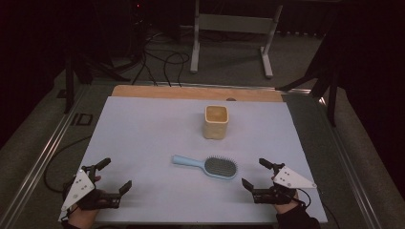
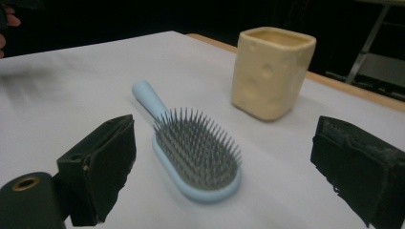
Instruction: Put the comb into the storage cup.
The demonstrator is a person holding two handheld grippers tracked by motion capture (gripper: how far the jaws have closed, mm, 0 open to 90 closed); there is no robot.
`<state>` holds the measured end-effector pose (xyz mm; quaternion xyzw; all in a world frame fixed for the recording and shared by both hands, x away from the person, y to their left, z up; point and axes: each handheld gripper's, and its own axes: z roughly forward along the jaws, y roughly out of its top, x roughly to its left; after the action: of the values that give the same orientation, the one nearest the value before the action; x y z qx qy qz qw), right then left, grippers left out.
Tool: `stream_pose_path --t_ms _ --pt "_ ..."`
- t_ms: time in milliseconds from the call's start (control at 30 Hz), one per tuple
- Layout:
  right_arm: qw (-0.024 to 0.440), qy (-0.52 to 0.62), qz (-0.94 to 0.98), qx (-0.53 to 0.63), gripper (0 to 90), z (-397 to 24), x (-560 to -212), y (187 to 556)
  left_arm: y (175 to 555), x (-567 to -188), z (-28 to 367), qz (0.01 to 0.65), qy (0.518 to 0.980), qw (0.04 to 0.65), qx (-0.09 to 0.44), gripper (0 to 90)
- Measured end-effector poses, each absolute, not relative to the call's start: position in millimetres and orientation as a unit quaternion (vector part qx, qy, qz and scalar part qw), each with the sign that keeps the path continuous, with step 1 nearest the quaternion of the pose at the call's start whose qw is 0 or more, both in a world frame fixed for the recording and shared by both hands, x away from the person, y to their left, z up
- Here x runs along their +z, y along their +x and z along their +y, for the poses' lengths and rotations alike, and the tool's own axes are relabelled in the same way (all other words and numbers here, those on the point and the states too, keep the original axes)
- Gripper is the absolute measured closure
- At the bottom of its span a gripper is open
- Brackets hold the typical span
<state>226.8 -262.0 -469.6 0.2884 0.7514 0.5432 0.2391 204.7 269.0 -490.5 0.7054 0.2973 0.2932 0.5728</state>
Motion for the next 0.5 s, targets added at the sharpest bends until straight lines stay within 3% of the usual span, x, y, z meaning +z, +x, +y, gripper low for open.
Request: stream_pose_path --t_ms 500 --pt "0.223 0.245 0.744 0.58 11.4 -222.0 -420.6 266.3 205.3 -490.1 269.0 0.295 0.703 0.579 0.29 0.0"
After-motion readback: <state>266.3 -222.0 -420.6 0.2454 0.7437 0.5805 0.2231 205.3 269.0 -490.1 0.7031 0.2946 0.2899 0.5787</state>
